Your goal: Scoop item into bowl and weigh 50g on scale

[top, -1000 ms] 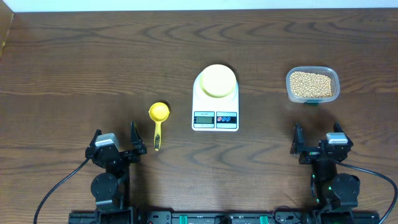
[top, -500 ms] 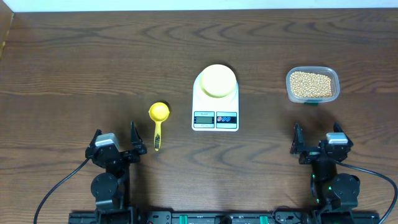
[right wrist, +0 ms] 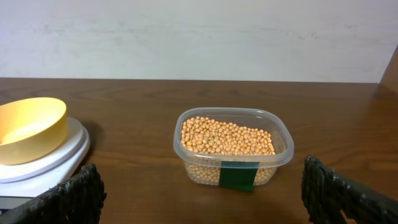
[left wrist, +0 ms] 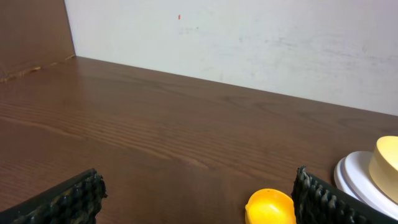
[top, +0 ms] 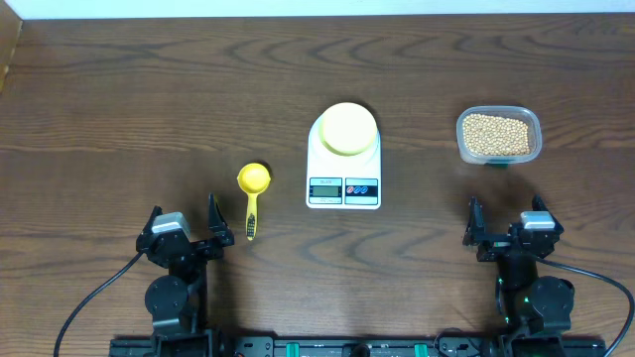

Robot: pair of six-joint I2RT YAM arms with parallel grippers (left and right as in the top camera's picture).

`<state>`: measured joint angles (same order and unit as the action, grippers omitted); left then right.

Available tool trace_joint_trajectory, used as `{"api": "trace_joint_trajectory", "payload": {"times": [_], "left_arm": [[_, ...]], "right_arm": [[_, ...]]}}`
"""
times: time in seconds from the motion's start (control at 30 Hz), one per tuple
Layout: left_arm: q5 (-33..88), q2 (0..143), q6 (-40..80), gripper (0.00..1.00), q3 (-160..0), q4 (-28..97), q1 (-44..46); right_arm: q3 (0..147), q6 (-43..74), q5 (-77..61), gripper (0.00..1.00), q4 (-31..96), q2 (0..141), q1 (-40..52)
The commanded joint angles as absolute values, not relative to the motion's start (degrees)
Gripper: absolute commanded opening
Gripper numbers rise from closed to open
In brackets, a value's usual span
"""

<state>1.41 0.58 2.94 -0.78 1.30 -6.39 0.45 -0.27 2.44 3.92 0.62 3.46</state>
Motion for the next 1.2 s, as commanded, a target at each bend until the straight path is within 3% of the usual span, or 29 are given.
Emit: {"api": "trace_joint_trajectory", "payload": {"times": [0.0,0.63,1.0,1.17], "left_arm": [[0.7,0.3,2.4,0.98,-0.2,4.1,-6.7],[-0.6,0.3,4.4,0.98,-0.2,3.9,-6.7],[6.2,0.3,7.5,0.98,-1.3,-11.3,-6.6],[5.6,1.7,6.2,0.98,-5.8,-11.8,-6.6]], "right_arm": [[0.3,0.3,3.1,0.99,4.0,0.3,3.7],[0.3,0.3,3.1,0.99,4.0,0.3,3.7],[0.3,0.3,3.1,0.99,4.0,0.3,3.7],[0.3,0.3,3.1,0.99,4.0,0.3,3.7]]}}
